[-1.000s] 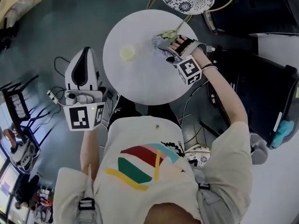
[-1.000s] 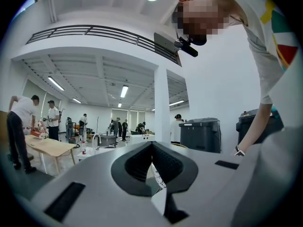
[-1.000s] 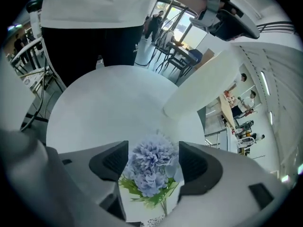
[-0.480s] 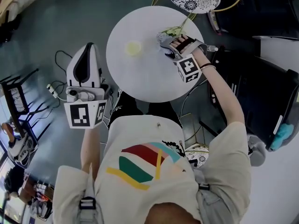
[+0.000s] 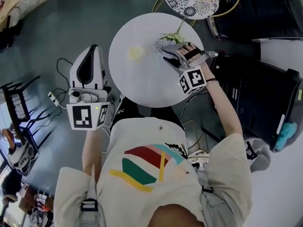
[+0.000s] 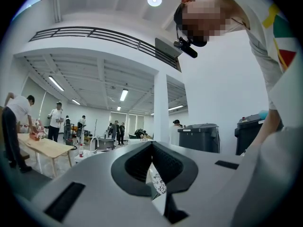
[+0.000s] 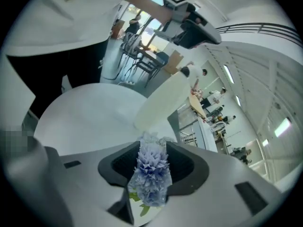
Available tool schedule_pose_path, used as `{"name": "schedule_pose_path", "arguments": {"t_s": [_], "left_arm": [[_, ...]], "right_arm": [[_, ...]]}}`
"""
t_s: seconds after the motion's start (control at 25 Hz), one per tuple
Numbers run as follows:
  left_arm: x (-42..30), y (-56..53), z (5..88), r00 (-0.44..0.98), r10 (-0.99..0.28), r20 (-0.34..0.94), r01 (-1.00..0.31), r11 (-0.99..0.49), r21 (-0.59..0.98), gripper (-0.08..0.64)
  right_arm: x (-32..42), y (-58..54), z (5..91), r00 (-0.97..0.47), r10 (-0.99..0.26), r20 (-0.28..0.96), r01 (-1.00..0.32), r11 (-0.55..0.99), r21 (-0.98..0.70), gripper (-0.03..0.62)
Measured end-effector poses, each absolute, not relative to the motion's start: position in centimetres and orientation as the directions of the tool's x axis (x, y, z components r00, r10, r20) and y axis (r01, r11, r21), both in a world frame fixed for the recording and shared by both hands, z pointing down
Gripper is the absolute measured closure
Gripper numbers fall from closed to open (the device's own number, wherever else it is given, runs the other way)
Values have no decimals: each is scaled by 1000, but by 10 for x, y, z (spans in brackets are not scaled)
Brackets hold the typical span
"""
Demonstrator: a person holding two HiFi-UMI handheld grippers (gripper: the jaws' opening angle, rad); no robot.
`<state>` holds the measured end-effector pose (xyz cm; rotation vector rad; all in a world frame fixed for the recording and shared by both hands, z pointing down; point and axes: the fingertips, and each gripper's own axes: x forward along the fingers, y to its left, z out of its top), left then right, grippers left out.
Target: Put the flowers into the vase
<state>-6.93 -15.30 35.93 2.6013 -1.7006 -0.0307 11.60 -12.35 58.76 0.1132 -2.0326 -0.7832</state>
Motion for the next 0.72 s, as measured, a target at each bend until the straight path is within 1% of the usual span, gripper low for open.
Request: {"name": "schedule_pose_path", "arguments": {"t_s": [0.16,0.28,0.48,0.6,0.72], "left_arm": [[-65,-153,350,414,-910,-23,-909,-414,34,555],[-64,-153,343,422,-906,-39,-906,-423,31,555],[-63,-157,334,433,-900,-57,-900,-435,27,557],[-61,-159,330,437,-897,-66,-898,-439,24,556],[-62,-162,325,439,-895,-77,-897,-442,20,556]], "right_arm": [[113,-131,538,-637,-460,619,-61,830,554,412],[111,-137,497,-666,-517,537,-221,825,520,413],[113,-149,435,-687,-596,415,-412,790,453,413],[115,-153,395,-722,-619,309,-488,772,406,413],[119,-159,360,-732,-648,208,-585,755,295,413]]}}
